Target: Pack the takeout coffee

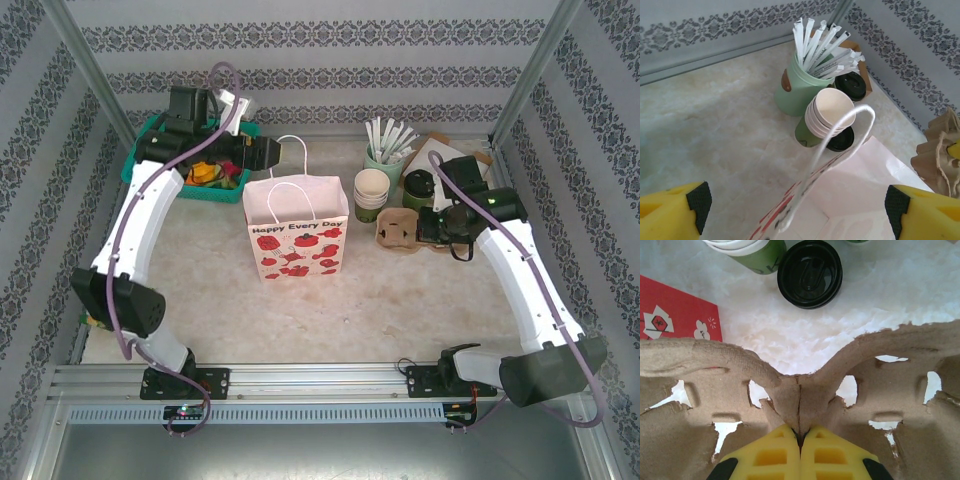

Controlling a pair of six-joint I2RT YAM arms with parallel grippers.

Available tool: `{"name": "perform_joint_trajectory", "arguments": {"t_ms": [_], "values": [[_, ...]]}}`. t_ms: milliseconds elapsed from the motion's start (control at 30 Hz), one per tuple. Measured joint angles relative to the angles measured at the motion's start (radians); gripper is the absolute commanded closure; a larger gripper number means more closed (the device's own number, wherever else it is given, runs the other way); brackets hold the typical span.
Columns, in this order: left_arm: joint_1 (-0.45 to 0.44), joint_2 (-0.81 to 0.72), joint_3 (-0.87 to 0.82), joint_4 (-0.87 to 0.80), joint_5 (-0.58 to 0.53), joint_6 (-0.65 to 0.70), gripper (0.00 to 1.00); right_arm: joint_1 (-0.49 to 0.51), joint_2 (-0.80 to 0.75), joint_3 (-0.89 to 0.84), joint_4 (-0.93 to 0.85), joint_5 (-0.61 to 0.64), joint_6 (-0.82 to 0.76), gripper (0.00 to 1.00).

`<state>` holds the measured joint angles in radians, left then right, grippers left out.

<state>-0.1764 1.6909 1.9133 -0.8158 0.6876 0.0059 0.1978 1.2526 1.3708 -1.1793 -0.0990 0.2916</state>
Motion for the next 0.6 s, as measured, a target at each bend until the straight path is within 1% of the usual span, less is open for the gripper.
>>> {"name": "perform_joint_trajectory", "arguments": {"t_ms": [33, 100, 200, 300, 367, 400, 600], "values": [[0.000, 0.020, 0.019, -0.008, 0.012, 0.007, 0.19, 0.000, 0.000, 0.005, -0.011, -0.004, 0.000, 1.00], [0.000, 0.054, 0.049, -0.022, 0.029, 0.016, 0.31, -0.006, 0.000, 0.023, -0.032, -0.017, 0.002, 1.00], [-0.001, 0.100, 0.089, -0.032, 0.068, 0.020, 0.55, -0.006, 0.001, 0.067, -0.060, -0.043, 0.020, 1.00], [-0.006, 0.134, 0.125, -0.039, 0.096, 0.012, 0.76, -0.006, 0.011, 0.133, -0.082, -0.085, 0.043, 1.00], [-0.012, 0.148, 0.139, -0.042, 0.106, -0.010, 0.94, -0.006, 0.031, 0.192, -0.091, -0.124, 0.055, 1.00], [-0.016, 0.149, 0.140, -0.042, 0.106, -0.018, 0.99, -0.006, 0.043, 0.223, -0.093, -0.142, 0.062, 1.00], [-0.068, 0.148, 0.140, -0.045, 0.064, -0.146, 1.00, 0.003, 0.151, 0.446, -0.093, -0.292, 0.106, 1.00]]}}
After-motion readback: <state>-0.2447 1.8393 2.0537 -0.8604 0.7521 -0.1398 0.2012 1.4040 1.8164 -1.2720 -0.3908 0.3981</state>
